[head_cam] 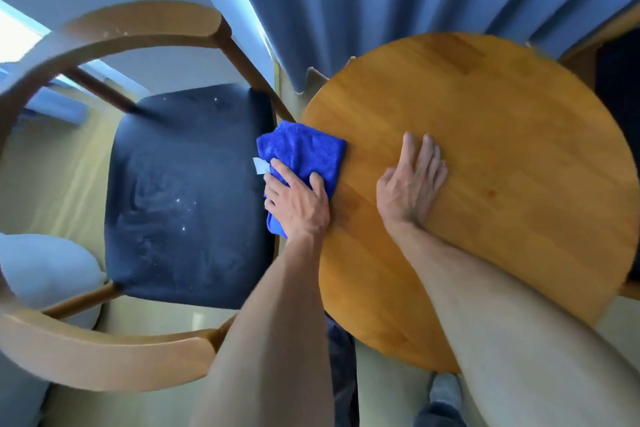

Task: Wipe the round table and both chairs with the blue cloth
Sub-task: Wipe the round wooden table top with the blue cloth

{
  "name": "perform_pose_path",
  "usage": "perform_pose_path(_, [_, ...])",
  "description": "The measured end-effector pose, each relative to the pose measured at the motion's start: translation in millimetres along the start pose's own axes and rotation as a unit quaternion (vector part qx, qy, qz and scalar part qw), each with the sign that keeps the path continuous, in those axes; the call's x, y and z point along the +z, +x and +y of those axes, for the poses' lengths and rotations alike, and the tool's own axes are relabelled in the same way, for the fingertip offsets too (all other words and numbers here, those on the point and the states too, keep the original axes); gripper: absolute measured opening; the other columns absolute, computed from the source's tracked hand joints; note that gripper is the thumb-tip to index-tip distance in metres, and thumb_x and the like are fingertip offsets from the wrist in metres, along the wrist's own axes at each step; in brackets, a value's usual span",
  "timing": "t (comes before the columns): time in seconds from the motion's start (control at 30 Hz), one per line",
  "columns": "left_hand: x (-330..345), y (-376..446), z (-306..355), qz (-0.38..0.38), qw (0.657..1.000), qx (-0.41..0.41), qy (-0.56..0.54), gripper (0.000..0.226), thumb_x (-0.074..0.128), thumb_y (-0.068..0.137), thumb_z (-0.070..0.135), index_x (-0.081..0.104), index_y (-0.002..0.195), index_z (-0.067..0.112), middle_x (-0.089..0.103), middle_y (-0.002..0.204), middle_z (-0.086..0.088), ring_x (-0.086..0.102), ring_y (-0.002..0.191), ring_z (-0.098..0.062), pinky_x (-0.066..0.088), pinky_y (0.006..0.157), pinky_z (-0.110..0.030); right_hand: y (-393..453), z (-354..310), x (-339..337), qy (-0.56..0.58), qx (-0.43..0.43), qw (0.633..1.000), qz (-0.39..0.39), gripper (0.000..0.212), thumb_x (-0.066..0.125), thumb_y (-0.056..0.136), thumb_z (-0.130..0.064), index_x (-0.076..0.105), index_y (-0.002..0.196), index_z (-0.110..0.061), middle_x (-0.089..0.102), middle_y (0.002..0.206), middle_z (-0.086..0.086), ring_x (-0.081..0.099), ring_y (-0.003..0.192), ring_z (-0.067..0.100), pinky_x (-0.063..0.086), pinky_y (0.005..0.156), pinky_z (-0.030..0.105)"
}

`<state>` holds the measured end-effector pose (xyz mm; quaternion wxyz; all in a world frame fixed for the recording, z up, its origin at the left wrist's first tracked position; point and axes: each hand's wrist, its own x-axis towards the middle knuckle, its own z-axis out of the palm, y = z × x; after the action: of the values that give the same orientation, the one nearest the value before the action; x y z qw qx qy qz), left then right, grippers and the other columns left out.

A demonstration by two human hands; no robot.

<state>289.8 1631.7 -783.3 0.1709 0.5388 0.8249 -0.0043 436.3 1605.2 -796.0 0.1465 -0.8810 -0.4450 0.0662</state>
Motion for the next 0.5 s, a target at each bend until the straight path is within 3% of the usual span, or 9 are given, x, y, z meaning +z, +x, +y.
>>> perform_pose_path(0.23, [-17,71,68,-0.036,0.996,0.075,0.023,0.076,0.033,0.098,0.055,0.011,0.156,0.009,0.04,0.139,-0.019,0.041,0.121,-0.035,0.029,0.105,-0.046,69,8,-8,-0.018,0.066,0.998,0.008,0.052,0.033,0.089,-0.023,0.044,0.14,-0.017,0.042,0.149,0.019,0.036,0.139,0.036,0.028,0.112,0.054])
perform_pose_path(0.5, [-18,120,149,-0.056,0.973,0.21,0.072,0.073,0.036,0.098,0.053,0.017,0.155,0.013,0.043,0.139,-0.019,0.042,0.124,-0.038,0.03,0.103,-0.048,85,12,1,-0.033,0.056,0.998,0.001,0.055,0.046,0.083,-0.018,0.049,0.138,-0.017,0.038,0.15,0.018,0.035,0.137,0.037,0.028,0.109,0.053])
